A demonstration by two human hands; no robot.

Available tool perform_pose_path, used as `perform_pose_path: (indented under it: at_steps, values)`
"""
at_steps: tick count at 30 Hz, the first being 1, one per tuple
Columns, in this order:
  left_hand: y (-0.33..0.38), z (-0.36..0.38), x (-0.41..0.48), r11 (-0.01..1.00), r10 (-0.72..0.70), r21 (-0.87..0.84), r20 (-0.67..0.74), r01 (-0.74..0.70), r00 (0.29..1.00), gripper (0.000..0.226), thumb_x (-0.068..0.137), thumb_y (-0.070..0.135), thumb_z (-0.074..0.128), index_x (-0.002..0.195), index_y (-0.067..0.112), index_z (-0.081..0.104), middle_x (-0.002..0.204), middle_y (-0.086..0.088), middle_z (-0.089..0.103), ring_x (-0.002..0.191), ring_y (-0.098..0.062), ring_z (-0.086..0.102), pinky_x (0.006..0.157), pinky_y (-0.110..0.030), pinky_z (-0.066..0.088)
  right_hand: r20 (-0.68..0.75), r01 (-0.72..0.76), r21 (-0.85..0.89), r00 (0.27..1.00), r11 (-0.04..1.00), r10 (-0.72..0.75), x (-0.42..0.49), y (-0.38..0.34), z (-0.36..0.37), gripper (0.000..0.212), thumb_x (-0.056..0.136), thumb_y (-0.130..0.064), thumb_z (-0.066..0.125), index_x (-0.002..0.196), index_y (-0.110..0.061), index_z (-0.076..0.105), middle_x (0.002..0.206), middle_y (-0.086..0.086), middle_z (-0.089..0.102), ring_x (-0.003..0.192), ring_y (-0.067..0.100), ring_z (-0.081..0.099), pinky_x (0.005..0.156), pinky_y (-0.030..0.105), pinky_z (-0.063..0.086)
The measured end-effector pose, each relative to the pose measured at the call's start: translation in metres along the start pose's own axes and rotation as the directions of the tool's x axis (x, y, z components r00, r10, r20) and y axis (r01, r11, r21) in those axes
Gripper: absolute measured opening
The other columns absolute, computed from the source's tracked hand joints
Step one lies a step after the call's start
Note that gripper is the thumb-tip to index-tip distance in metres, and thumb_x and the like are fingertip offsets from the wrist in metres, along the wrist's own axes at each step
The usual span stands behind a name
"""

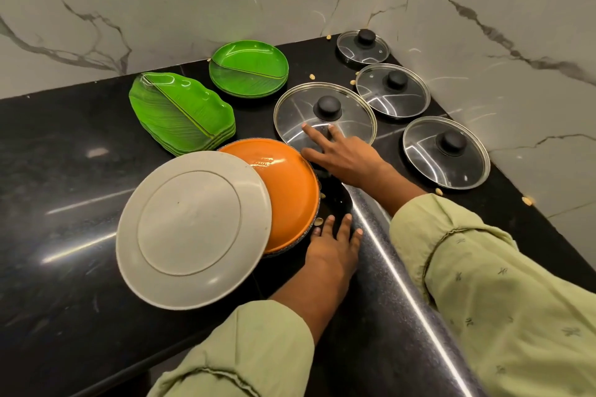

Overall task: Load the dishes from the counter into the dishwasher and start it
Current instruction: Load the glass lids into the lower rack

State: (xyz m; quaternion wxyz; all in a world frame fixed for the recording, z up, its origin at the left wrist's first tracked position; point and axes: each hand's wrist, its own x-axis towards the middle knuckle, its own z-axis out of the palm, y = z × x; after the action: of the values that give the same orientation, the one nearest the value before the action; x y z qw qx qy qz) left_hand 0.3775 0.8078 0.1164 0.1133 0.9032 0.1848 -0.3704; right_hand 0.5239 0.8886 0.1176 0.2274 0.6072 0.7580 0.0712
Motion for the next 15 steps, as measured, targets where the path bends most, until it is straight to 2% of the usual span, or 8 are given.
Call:
perform_pose_path:
  at_steps: [5,7,10,12,15]
  values:
    - [0.0,0.0,-0.001,1.0,0.002,0.005,0.001,-0.002,1.0,0.112,0.089,0.021,0.07,0.154,0.009,-0.021,0.158,-0.018,-0.03,0.147,-0.044,-0.017,0.122,-0.052,0.01,-0.048,-0.041,-0.048,0.998,0.998,0.038,-0.001,-0.001,-0.004,0.057,0.099,-0.016,0.052,0.142,-0.035,0.02,0.162,0.014,-0.014,0.132,0.057,0.034,0.066,0.039,0.057]
    - [0.0,0.0,-0.001,1.0,0.004,0.004,0.001,-0.004,1.0,0.114,0.088,0.022,0.071,0.154,0.009,-0.021,0.158,-0.018,-0.031,0.147,-0.044,-0.017,0.122,-0.052,0.01,-0.072,-0.068,-0.092,0.996,0.993,0.061,-0.001,0.001,-0.007,0.045,0.099,-0.015,0.051,0.136,-0.031,0.03,0.163,0.015,-0.011,0.13,0.057,0.038,0.065,0.039,0.056]
    - [0.0,-0.001,-0.002,1.0,0.005,0.003,0.01,-0.005,1.0,0.117,0.087,0.024,0.073,0.153,0.009,-0.022,0.158,-0.018,-0.031,0.147,-0.044,-0.017,0.122,-0.052,0.009,-0.154,-0.156,-0.115,0.978,0.981,0.138,-0.001,0.003,-0.011,0.021,0.099,-0.01,0.049,0.118,-0.01,0.058,0.162,0.019,0.009,0.118,0.057,0.05,0.059,0.043,0.057]
    - [0.0,0.0,-0.003,1.0,0.007,0.012,0.007,-0.007,1.0,0.117,0.086,0.024,0.073,0.153,0.008,-0.022,0.158,-0.018,-0.031,0.147,-0.044,-0.018,0.122,-0.052,0.009,-0.156,-0.234,-0.145,0.965,0.961,0.212,0.0,0.005,-0.014,0.017,0.096,-0.012,0.055,0.107,-0.005,0.065,0.153,0.025,0.032,0.102,0.053,0.062,0.05,0.042,0.057]
    - [-0.001,0.001,-0.002,1.0,0.008,0.008,-0.011,-0.008,1.0,0.113,0.089,0.022,0.071,0.154,0.009,-0.021,0.158,-0.018,-0.031,0.147,-0.044,-0.017,0.122,-0.051,0.01,-0.212,-0.233,-0.17,0.958,0.957,0.196,0.001,0.013,-0.023,0.012,0.09,-0.015,0.058,0.09,-0.007,0.068,0.129,0.03,0.057,0.069,0.039,0.07,0.042,0.033,0.05]
